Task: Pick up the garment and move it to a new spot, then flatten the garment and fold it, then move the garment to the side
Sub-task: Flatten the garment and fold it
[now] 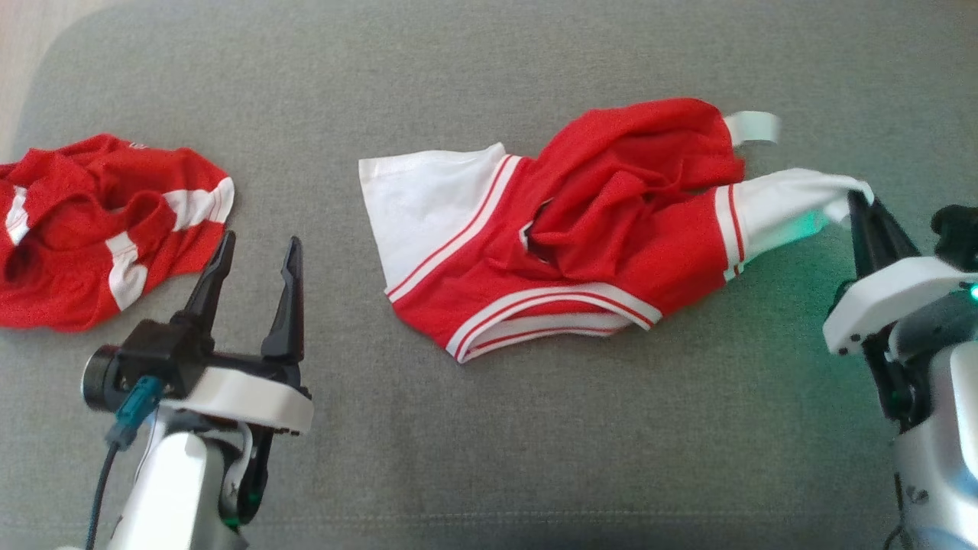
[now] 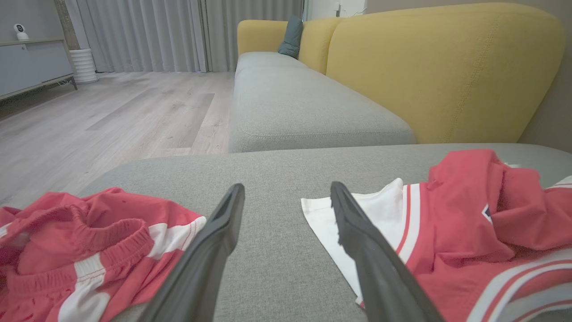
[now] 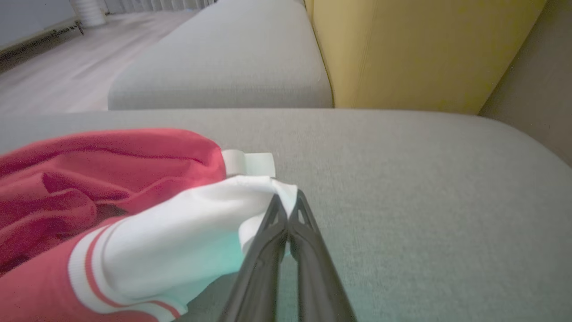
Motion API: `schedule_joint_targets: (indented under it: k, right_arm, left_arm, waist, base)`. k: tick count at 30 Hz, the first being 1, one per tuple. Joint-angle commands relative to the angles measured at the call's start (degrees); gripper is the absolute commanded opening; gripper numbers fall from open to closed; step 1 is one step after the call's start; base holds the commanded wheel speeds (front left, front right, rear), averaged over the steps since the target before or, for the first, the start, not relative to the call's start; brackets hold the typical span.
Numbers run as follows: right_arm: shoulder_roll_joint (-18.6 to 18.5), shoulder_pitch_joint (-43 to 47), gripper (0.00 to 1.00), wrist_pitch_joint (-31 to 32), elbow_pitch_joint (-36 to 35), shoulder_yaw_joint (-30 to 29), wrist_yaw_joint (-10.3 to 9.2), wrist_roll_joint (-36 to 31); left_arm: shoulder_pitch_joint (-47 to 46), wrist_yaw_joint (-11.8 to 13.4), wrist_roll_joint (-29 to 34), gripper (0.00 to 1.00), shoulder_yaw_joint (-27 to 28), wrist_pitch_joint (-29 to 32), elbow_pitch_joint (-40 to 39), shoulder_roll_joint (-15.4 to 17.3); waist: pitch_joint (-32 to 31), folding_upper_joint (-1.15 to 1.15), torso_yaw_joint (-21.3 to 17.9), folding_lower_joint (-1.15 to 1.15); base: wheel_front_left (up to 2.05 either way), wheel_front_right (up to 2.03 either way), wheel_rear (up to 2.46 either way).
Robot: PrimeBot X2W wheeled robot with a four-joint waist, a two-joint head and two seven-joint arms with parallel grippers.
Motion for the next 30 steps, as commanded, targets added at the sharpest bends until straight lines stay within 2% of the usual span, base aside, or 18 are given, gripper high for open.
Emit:
schedule_joint_targets:
  k: [1, 10, 11, 12, 23, 30]
  right_arm:
    - [-0.95, -0.75, 0.00, 1.96, -0.27, 0.67, -0.04, 0.10]
    - [1.98, 4.41, 0.00, 5.53, 0.86, -0.53, -0.04, 1.05]
    - [2.39, 5.04, 0.42, 5.10, 0.23, -0.71, -0.04, 0.78]
    - [2.76, 5.72, 1.00, 4.76, -0.34, -0.96, -0.04, 0.40]
    - [5.91, 12.75, 1.00, -5.57, -15.76, 1.05, -0.04, -2.40]
    - [6.74, 15.79, 1.00, -6.20, -20.98, 3.44, -0.04, -2.44]
  left_arm:
    - [-2.82, -0.42, 0.85, 1.00, 2.53, -0.71, -1.66, 0.36]
    - [-2.59, -0.83, 1.59, 1.00, 3.32, -0.71, -1.13, -0.53]
    - [-2.46, -0.86, 1.69, 1.00, 3.47, -0.71, -1.07, -0.57]
    - [-2.32, -0.89, 1.81, 1.00, 3.60, -0.71, -1.02, -0.62]
    - [0.49, -0.17, 3.36, 1.00, 4.55, -0.71, -2.44, -0.85]
    - [2.05, -0.04, 3.54, 1.00, 4.83, -0.71, -2.73, -0.61]
  waist:
    - [0.49, 0.00, 0.54, 0.00]
    - [0.74, 0.00, 0.45, 0.00]
    - [0.63, 0.00, 0.27, 0.00]
    - [0.43, 0.00, 0.11, 0.00]
    - [-2.46, 0.00, -1.93, 0.00]
    - [-3.64, 0.00, -2.84, 0.00]
  base:
    - [0.00, 0.00, 0.00]
    - [0.00, 0.00, 0.00]
    - [0.00, 0.00, 0.00]
    - [0.00, 0.00, 0.00]
    - [0.00, 0.00, 0.00]
    - [0.00, 0.00, 0.00]
